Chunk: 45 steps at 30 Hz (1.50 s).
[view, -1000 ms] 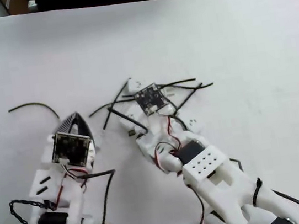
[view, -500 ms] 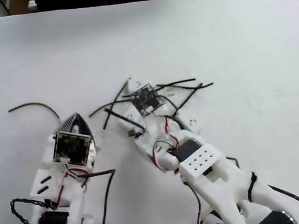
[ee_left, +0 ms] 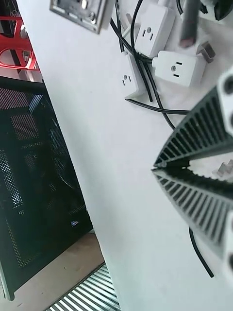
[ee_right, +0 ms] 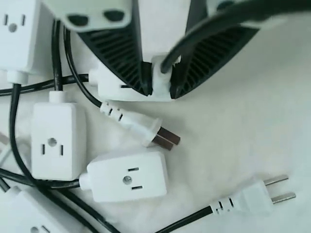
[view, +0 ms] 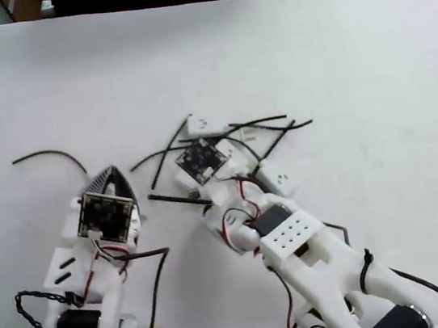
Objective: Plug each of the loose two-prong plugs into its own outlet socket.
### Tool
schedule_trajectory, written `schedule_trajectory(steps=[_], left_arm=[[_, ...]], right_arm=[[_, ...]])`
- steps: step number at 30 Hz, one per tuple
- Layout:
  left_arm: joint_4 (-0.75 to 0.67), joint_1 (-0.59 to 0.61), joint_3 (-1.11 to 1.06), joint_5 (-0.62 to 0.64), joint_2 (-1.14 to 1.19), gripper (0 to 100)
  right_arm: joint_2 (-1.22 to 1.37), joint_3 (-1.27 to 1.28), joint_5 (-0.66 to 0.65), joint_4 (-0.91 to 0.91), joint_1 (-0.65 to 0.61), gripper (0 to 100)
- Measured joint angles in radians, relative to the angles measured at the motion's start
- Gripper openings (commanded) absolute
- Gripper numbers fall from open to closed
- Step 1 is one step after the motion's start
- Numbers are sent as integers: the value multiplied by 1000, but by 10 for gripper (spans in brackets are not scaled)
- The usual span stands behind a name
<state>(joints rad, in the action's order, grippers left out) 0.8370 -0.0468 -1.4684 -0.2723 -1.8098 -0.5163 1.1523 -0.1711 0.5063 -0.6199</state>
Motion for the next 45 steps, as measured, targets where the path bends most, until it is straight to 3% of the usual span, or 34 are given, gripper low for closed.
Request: schedule_trajectory(steps=[14, 18, 22, 30, 37, 45], left_arm=[[0, 0, -3, 0, 0, 24], [0, 0, -3, 0, 0, 24], [0, 0, -3, 0, 0, 24], [0, 0, -3, 0, 0, 25], [2, 0, -28, 0, 0, 137], [2, 80, -32, 8, 0, 139]], right_arm=[[-15, -15, 107, 138, 0, 24], [-15, -37, 112, 176, 0, 126], [-87, -101, 117, 339, 0, 241], [-279, -305, 112, 674, 0, 252], [-296, -354, -127, 816, 0, 252], [-265, -356, -531, 850, 29, 259]])
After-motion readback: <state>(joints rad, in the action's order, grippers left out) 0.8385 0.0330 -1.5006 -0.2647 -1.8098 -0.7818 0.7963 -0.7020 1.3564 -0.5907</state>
